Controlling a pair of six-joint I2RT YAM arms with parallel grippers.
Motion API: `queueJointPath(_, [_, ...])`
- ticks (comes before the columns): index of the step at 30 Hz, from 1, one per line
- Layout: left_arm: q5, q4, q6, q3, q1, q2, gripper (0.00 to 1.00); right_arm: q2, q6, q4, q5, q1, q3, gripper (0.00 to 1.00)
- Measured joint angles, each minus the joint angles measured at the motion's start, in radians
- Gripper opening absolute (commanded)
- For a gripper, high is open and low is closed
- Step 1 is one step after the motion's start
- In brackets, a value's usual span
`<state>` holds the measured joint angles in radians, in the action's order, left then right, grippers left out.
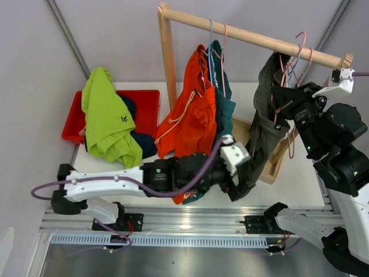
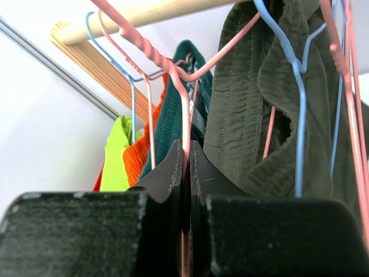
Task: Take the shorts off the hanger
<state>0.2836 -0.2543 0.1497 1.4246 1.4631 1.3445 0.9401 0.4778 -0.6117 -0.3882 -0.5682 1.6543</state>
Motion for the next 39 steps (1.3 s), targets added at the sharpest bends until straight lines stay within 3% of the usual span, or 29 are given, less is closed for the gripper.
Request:
queueJointPath(5, [-0.010, 0.012, -0.002, 0.127, 0.068, 0.150, 0.99, -0.012, 0.005, -0.013, -0.004, 0.000, -0.024, 0.00])
queueJointPath(15, [0.004, 0.055, -0.012, 0.253, 0.072, 0.211, 0.99, -0.053, 0.028, -0.019, -0.006, 0.000, -0.045, 0.00])
queueJointPath(18, [0.016, 0.062, -0.021, 0.264, 0.072, 0.237, 0.95, -0.056, 0.039, -0.019, -0.003, 0.000, -0.045, 0.00])
queueJointPath(22, [0.035, 0.068, -0.036, 0.264, 0.072, 0.274, 0.71, -0.058, 0.056, -0.020, 0.012, 0.000, -0.045, 0.00])
queueJointPath(23, [0.042, 0.073, -0.045, 0.264, 0.072, 0.285, 0.53, -0.058, 0.061, -0.021, 0.016, 0.000, -0.045, 0.00])
queueJointPath(26, [0.077, 0.085, -0.056, 0.264, 0.072, 0.300, 0.17, -0.059, 0.072, -0.029, 0.030, 0.000, -0.043, 0.00])
queueJointPath(28, [0.108, 0.089, -0.066, 0.264, 0.071, 0.303, 0.00, -0.059, 0.074, -0.038, 0.035, 0.000, -0.039, 0.00])
queueJointPath(34, [0.162, 0.104, -0.071, 0.251, 0.079, 0.291, 0.00, -0.063, 0.085, -0.044, 0.033, 0.000, -0.030, 0.00])
queueJointPath(39, [0.243, 0.135, -0.067, 0.136, 0.137, 0.196, 0.00, -0.060, 0.091, -0.055, 0.033, 0.000, -0.021, 0.00])
